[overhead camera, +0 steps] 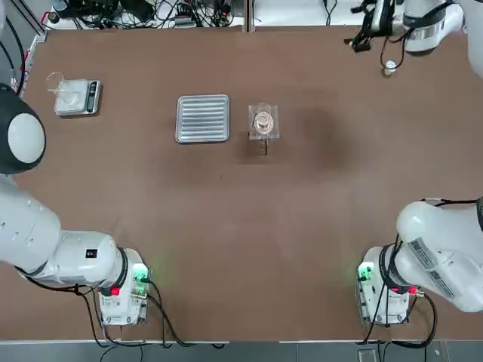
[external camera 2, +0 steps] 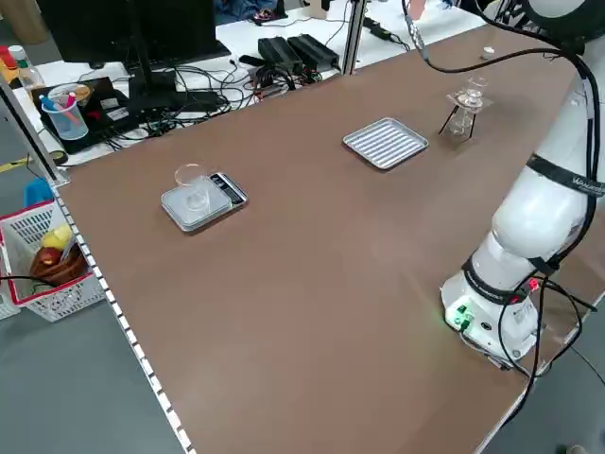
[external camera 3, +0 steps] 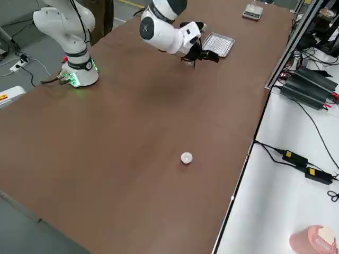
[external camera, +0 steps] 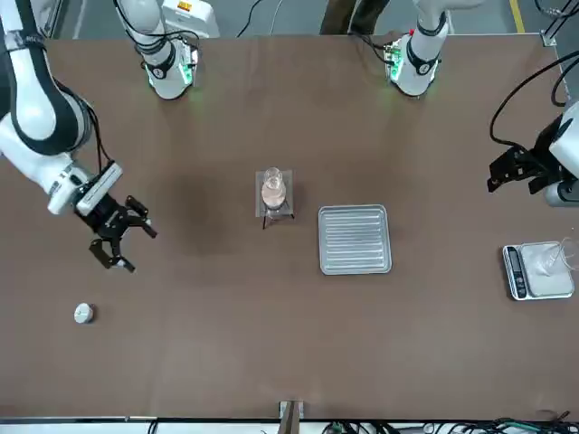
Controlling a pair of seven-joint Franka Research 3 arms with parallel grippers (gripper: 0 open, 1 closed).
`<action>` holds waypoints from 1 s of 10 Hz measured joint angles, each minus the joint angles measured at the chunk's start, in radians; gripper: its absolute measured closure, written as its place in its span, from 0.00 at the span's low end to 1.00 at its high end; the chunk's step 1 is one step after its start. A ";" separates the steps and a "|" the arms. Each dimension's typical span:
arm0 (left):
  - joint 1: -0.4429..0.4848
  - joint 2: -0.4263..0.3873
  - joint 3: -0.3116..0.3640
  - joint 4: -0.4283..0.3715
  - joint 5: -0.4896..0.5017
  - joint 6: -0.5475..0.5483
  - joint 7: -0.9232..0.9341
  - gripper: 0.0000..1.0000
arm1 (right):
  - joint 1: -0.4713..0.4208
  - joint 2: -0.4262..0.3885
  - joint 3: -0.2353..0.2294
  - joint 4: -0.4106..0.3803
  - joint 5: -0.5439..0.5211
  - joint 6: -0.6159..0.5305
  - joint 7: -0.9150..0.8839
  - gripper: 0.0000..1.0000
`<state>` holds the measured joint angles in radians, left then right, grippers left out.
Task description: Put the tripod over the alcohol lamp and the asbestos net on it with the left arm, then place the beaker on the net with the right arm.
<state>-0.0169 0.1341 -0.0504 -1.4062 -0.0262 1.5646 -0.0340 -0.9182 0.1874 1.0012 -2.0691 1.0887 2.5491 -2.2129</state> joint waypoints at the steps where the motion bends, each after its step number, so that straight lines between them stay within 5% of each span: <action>1: 0.000 0.000 -0.001 0.000 0.000 0.000 -0.006 0.00 | -0.009 0.006 -0.003 0.043 -0.140 0.003 0.181 0.00; 5: 0.000 0.000 -0.031 0.000 0.034 -0.001 -0.011 0.00 | 0.025 0.129 -0.045 0.243 -0.644 0.001 0.966 0.00; 8: 0.000 0.000 -0.038 0.001 0.036 -0.001 -0.025 0.00 | 0.256 0.168 -0.309 0.404 -0.851 -0.061 1.483 0.00; 10: 0.000 0.000 -0.039 0.002 0.036 -0.002 -0.026 0.00 | 0.305 0.187 -0.372 0.484 -0.946 -0.160 1.771 0.00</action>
<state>-0.0170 0.1339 -0.0897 -1.4040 0.0094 1.5628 -0.0596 -0.6132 0.3741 0.6297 -1.5846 0.1431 2.3892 -0.4422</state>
